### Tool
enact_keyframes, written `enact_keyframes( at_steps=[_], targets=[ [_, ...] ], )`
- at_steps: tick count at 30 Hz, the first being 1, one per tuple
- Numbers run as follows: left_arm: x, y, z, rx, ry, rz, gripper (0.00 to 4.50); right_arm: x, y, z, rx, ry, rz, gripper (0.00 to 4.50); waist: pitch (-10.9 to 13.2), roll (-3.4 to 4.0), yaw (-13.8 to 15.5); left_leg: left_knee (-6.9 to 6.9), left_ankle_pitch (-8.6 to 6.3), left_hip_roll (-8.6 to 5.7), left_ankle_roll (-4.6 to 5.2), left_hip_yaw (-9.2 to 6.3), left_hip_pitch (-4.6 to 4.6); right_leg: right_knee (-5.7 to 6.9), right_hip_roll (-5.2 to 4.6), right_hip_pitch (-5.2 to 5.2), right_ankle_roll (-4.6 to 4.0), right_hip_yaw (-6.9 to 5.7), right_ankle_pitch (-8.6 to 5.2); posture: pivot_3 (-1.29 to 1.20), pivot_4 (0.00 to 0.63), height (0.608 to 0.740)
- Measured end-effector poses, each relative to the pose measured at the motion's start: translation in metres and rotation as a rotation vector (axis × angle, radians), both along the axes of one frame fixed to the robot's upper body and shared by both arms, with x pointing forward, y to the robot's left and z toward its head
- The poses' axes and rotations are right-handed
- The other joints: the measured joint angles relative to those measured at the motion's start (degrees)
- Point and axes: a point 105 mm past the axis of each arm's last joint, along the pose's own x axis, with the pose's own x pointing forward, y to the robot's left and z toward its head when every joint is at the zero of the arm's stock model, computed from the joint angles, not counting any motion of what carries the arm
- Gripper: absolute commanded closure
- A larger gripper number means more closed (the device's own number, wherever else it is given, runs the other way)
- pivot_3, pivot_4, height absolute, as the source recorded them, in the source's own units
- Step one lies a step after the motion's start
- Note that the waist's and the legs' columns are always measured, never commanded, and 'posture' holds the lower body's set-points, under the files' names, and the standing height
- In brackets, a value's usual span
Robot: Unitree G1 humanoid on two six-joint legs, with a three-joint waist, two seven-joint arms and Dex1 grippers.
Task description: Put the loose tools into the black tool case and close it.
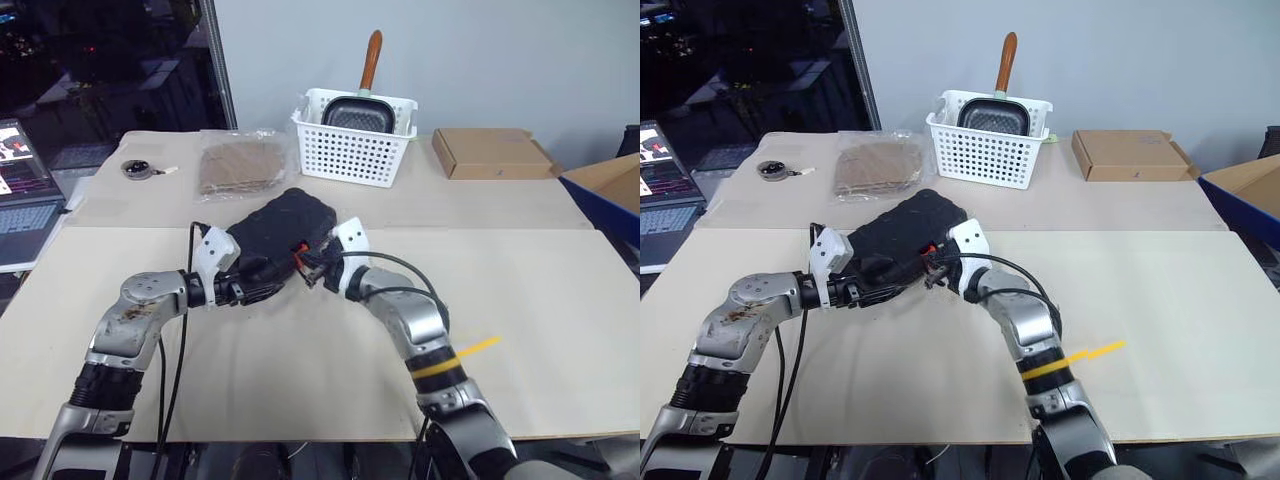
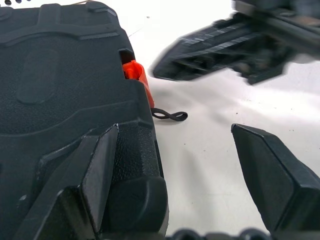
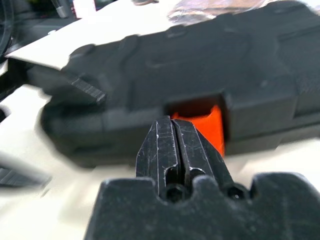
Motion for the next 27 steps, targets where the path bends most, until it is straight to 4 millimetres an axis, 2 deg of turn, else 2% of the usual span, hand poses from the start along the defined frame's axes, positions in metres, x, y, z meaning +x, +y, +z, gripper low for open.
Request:
enact_keyframes(
  at_steps=[4, 9, 18, 23, 24, 26, 27],
  targets=[
    [0.001, 0.002, -0.001, 0.004, 0.0, 0.011, 0.63, 0.008, 0.005, 0.0, -0.013, -0.015, -0.015, 4.47, 0.0, 0.0, -0.22, 0.0, 0.01, 0.0, 0.0, 0.04, 0.1, 0.05, -0.04, 0.06, 0.0, 0.04, 0.01, 0.0, 0.15, 0.74],
    [0.001, 0.004, -0.002, 0.004, 0.004, 0.022, 0.63, 0.013, 0.002, -0.003, -0.051, 0.003, -0.044, 4.47, -0.01, 0.0, -0.51, 0.0, 0.03, 0.03, -0.05, 0.04, 0.29, 0.13, -0.04, 0.16, -0.05, 0.05, 0.03, 0.0, 0.15, 0.74],
    [-0.001, 0.003, -0.001, 0.005, -0.002, 0.019, 0.63, 0.007, -0.008, -0.003, -0.073, 0.028, -0.052, 4.47, -0.02, 0.0, -0.41, 0.0, -0.01, 0.02, 0.0, 0.04, 0.19, 0.04, -0.16, 0.15, -0.03, 0.04, 0.02, 0.0, 0.15, 0.74],
    [0.0, 0.004, -0.003, 0.006, 0.003, 0.031, 0.63, 0.002, -0.005, -0.009, -0.12, 0.034, -0.023, 4.47, -0.07, 0.0, -0.58, 0.0, 0.0, 0.02, -0.01, 0.04, 0.34, 0.09, -0.13, 0.23, -0.03, 0.05, 0.02, 0.0, 0.15, 0.74],
    [0.0, 0.004, -0.003, 0.006, 0.004, 0.033, 0.63, 0.002, -0.005, -0.011, -0.124, 0.041, -0.021, 4.47, -0.08, -0.01, -0.65, 0.0, 0.0, 0.03, -0.01, 0.05, 0.37, 0.09, -0.13, 0.25, -0.04, 0.05, 0.02, 0.0, 0.15, 0.74],
    [0.001, 0.004, -0.003, 0.006, 0.002, 0.034, 0.63, -0.003, -0.006, -0.043, -0.194, 0.145, -0.016, 4.47, -0.09, -0.03, -0.66, 0.0, 0.03, 0.02, -0.04, 0.05, 0.3, 0.09, -0.13, 0.2, -0.05, 0.05, 0.03, 0.0, 0.15, 0.74],
    [0.0, 0.004, -0.003, 0.007, 0.002, 0.033, 0.63, -0.006, -0.007, -0.051, -0.191, 0.167, -0.02, 4.47, -0.06, 0.01, -0.69, 0.01, 0.04, 0.01, -0.05, 0.05, 0.2, 0.1, -0.13, 0.11, -0.05, 0.05, 0.03, 0.0, 0.15, 0.74]
  ],
)
